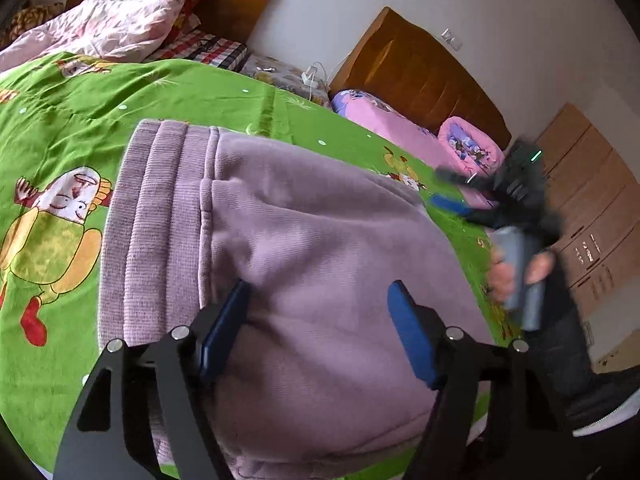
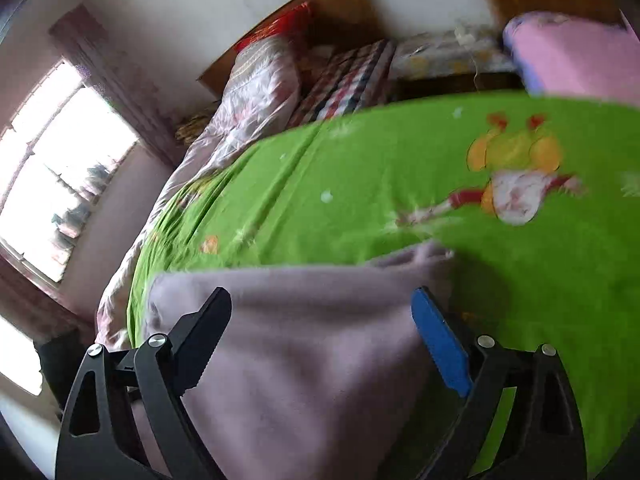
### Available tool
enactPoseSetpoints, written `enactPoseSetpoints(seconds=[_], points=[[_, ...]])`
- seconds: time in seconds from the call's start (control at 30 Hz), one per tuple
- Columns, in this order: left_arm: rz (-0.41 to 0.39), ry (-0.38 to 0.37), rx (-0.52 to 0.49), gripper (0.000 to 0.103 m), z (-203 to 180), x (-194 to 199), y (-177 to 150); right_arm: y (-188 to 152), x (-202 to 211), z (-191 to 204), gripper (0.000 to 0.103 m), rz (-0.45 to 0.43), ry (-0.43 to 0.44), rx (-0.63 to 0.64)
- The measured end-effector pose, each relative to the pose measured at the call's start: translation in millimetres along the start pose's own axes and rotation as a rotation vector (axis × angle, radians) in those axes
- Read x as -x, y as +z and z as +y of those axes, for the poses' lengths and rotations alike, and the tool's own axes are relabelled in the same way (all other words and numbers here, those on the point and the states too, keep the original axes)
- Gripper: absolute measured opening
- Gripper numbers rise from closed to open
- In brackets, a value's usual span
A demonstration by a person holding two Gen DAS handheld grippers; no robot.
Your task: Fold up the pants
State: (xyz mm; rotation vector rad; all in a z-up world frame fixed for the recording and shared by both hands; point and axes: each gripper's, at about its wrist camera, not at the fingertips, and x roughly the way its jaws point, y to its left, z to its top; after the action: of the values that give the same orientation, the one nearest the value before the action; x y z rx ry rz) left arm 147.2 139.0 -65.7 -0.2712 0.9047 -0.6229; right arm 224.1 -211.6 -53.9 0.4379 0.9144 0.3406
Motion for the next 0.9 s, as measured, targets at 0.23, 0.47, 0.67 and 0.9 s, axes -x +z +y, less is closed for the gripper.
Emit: enactPoseSetpoints(seconds=[0.23,0.47,0.67,0.9], points=[[-0.004,0.047,-0.177,0.101,-28.6,-10.7,-5.1,5.9,132.8,209.3,0.098,-0.131,0.239,0.382],[-0.018,0.182,-0.224,0.101,-43.5,-19.8,-12.0,15.7,150.3,207.4,0.099,0.01,0.478,0.19],[-0.02,0.173,-0.212,0.101,-40.2,-17.7,-10.2,13.4,148.9,205.4,0.099,0.094,0.566,0.081],[-0.042,0.145,-0.188,0.101,-37.4,-13.3,-10.3,6.9,159.1,191.9,0.099,0.058,0.563,0.013]])
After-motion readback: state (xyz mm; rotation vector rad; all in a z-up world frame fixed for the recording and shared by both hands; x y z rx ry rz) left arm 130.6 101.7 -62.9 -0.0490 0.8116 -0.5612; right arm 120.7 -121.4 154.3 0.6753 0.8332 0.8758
